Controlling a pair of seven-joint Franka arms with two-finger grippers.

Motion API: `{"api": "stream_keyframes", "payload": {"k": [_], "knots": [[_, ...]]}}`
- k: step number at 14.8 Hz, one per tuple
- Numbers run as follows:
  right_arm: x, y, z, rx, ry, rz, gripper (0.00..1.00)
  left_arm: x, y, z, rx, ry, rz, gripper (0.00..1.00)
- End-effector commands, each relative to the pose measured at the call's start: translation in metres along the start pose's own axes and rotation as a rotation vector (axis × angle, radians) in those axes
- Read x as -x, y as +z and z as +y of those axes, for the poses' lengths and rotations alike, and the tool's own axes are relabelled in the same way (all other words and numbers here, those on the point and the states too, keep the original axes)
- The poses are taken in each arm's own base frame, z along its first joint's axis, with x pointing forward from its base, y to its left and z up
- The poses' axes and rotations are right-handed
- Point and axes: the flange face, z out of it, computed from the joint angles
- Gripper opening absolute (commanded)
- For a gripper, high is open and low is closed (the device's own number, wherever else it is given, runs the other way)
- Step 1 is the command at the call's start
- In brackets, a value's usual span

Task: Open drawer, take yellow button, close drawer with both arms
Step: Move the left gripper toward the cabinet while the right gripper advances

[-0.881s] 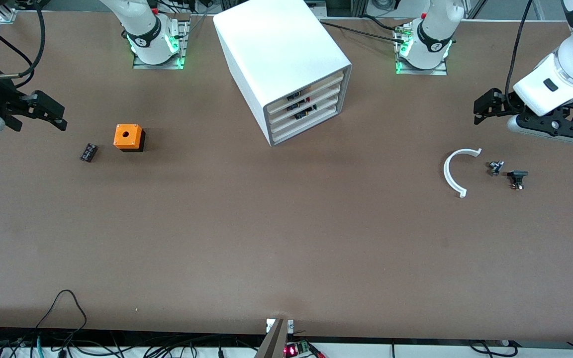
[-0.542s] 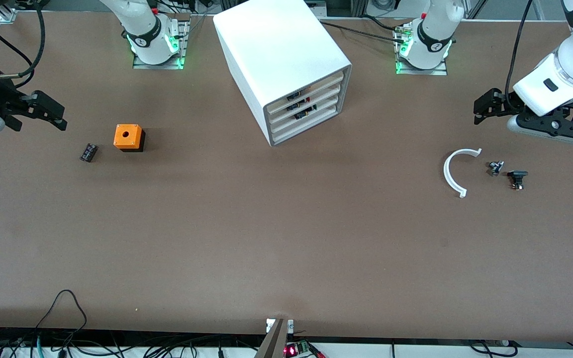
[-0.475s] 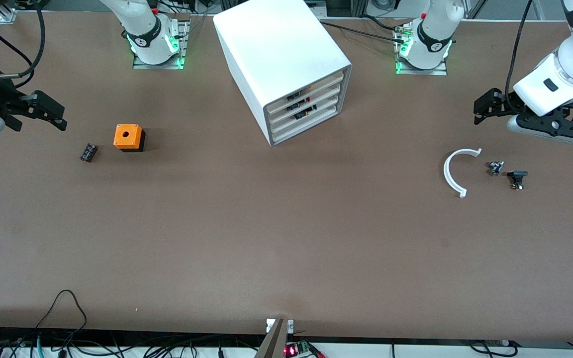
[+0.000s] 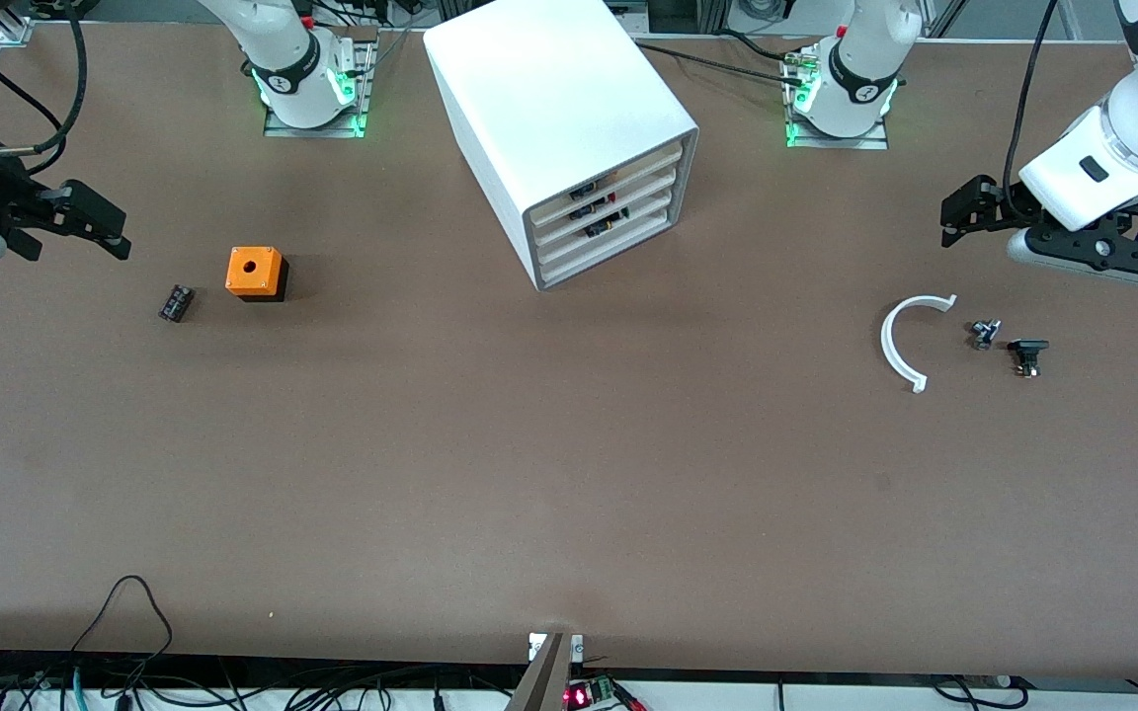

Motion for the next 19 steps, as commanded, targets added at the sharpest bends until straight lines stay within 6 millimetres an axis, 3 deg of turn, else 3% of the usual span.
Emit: {"api": "stream_keyframes", "payload": {"k": [1, 7, 10, 13, 17, 19], "knots": [[-0.004, -0.004, 0.003, 0.012, -0.011, 0.004, 0.99, 0.005, -0.008, 0.000, -0.027, -0.003, -0.039, 1.00], [-0.016, 0.032, 0.001, -0.004, -0.011, -0.065, 0.99, 0.035, 0.018, 0.030, 0.175, 0.044, -0.341, 1.00], [-0.026, 0.059, -0.001, -0.001, -0.019, -0.107, 0.99, 0.033, 0.039, 0.049, 0.314, 0.080, -0.420, 1.00], [-0.035, 0.085, -0.003, 0.000, -0.025, -0.145, 0.99, 0.020, 0.076, 0.075, 0.525, 0.100, -0.432, 1.00], [-0.043, 0.116, 0.000, -0.002, -0.023, -0.194, 0.99, 0.017, 0.115, 0.131, 0.716, 0.136, -0.382, 1.00], [-0.045, 0.126, 0.001, -0.001, -0.021, -0.211, 0.99, 0.017, 0.145, 0.146, 0.799, 0.192, -0.318, 1.00]]}}
